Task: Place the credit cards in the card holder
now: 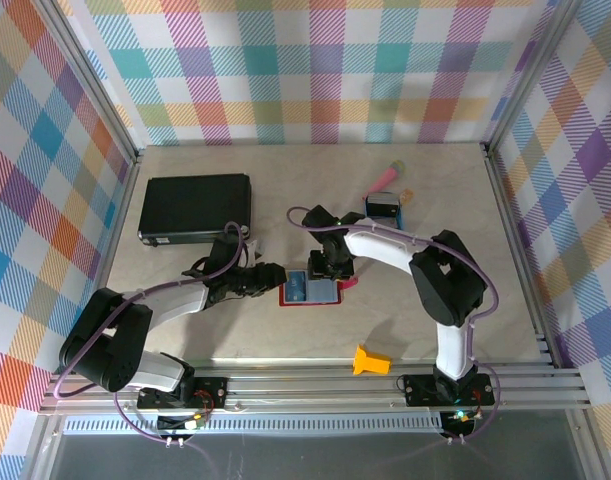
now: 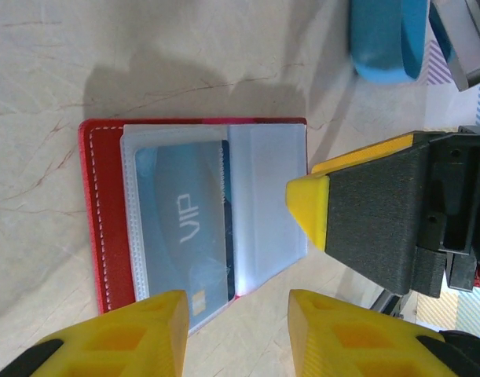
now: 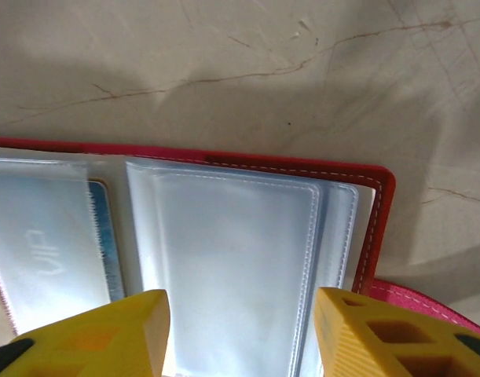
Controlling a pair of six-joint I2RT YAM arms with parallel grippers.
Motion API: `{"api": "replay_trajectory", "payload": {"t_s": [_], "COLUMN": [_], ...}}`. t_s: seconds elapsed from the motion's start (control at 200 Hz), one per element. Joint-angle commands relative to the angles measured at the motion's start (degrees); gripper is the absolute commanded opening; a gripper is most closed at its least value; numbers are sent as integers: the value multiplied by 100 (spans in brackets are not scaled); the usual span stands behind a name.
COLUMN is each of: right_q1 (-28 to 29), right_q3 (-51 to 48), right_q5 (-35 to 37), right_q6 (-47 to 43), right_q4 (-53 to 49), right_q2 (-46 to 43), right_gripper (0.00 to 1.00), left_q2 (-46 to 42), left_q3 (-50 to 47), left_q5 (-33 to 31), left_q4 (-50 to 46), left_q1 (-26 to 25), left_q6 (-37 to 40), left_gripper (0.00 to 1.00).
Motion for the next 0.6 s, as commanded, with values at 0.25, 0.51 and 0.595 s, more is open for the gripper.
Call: {"api": "replay_trajectory", "payload": {"t_s": [0.25, 0.51, 0.595], "right_q1": [38, 69, 86], "right_q3": [475, 552, 566], "right_q5": [-79, -110, -106], "right_q6": [-69, -70, -48], "right_q4": [-271, -298, -300], "right_q2": [361, 523, 593], "right_gripper": [55, 54, 55], "left_q2": [501, 710, 769], "left_q3": [-378, -391, -406], "left_q5": [273, 300, 309], "left_q4": [847, 1013, 1094], "left_q1": [52, 43, 43], "left_q6": [-142, -166, -193], "left_gripper": [39, 39, 38]}}
